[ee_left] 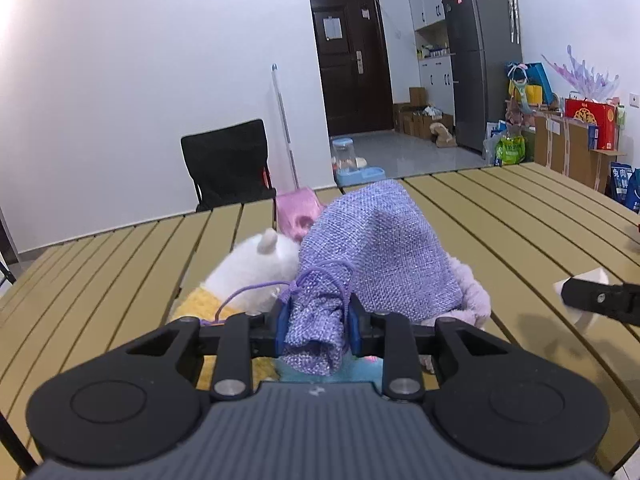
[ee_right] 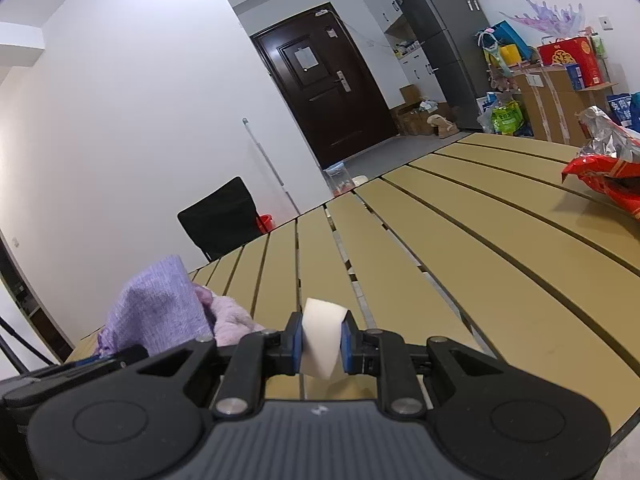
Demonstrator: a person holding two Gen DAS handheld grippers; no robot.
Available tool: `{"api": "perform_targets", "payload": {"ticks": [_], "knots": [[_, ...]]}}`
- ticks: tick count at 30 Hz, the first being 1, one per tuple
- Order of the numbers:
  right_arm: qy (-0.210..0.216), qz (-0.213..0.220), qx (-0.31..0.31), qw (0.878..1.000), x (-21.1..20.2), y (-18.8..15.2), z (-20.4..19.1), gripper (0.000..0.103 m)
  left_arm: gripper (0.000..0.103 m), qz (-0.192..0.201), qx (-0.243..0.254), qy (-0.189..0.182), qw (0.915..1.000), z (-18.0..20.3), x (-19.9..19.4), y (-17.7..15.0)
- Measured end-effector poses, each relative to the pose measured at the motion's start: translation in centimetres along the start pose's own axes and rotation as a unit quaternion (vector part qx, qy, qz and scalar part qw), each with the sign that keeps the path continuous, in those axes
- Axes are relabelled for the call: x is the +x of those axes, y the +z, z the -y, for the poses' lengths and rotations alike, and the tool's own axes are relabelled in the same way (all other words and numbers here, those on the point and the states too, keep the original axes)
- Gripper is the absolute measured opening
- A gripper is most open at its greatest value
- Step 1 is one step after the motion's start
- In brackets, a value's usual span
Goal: Collect trash
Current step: 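Grasp the purple drawstring bag with the left tool, then lift the purple bag and tape roll and carry both over the black bin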
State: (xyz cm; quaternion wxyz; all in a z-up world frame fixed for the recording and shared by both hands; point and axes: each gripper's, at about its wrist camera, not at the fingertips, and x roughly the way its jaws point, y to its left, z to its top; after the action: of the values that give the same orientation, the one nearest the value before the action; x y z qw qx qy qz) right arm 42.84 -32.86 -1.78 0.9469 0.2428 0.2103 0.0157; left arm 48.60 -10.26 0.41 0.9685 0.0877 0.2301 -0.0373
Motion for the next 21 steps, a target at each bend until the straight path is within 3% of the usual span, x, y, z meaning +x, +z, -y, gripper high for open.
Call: {"api": "perform_targets", "payload": {"ticks": [21], "knots": [[0.057,-0.005,-0.020,0.998,-2.1,-0.2,0.0,0.018,0.028,0.006,-0.024,0.043,0.9988,-0.4,-7.5,0.1]]}}
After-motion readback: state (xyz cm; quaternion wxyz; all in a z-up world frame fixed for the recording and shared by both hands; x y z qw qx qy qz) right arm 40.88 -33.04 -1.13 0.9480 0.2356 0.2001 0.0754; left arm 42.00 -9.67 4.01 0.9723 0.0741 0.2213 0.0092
